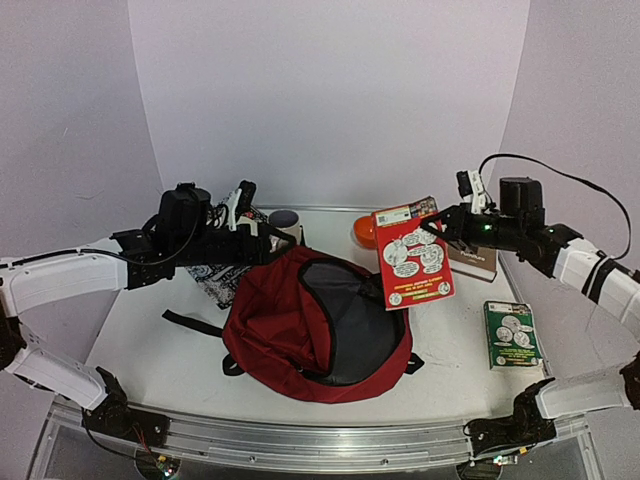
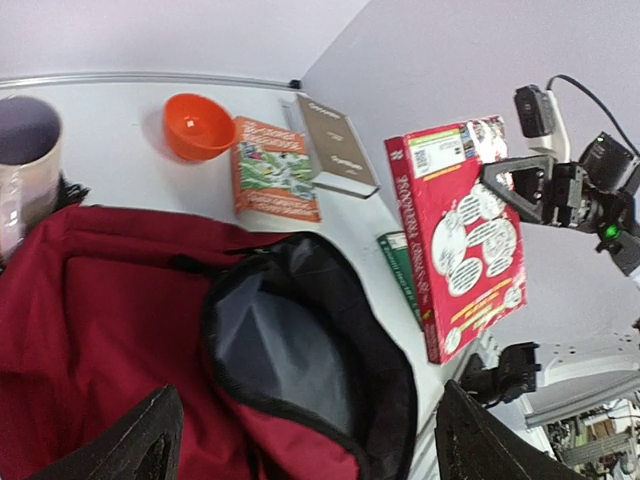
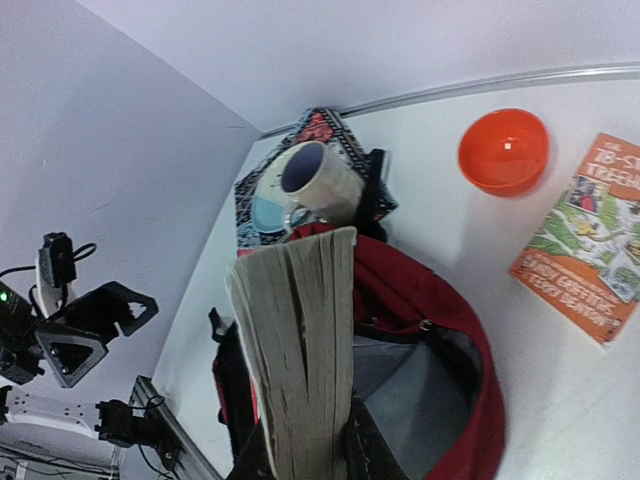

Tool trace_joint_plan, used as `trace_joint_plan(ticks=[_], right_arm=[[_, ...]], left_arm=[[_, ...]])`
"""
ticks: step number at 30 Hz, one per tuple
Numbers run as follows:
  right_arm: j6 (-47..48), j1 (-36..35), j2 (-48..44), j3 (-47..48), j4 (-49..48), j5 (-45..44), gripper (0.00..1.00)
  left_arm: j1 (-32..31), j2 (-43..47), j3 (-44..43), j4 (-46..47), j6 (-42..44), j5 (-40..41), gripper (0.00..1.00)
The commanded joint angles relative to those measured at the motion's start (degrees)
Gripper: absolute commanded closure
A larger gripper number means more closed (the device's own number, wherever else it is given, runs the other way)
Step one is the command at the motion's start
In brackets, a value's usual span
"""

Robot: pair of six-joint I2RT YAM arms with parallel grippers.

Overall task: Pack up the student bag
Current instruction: Pass from the right arm to the left

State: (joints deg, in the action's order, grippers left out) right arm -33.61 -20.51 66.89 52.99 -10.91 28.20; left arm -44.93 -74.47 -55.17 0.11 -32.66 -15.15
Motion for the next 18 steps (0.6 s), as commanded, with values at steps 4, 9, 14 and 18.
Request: trace_joint_plan(ticks=[4, 9, 14, 18], right_arm=[[-7.1, -8.1, 4.9, 4.0, -14.7, 1.0, 1.00], [-8.9, -12.8, 9.3, 6.9, -19.0, 1.3, 1.00], [-9.6, -16.0, 12.8, 10.5, -21.5, 1.9, 1.00], [-10.1, -17.5, 14.9, 12.8, -23.0, 3.4, 1.00]], left_arm=[[0.3, -3.9, -4.4, 8.5, -4.2, -10.7, 0.11], [0.2, -6.5, -6.4, 9.9, -5.2, -14.1, 0.11], [0.2, -7.8, -6.8, 10.4, -6.1, -14.1, 0.11], [0.2, -8.2, -5.7, 13.8, -8.5, -15.4, 0.13]])
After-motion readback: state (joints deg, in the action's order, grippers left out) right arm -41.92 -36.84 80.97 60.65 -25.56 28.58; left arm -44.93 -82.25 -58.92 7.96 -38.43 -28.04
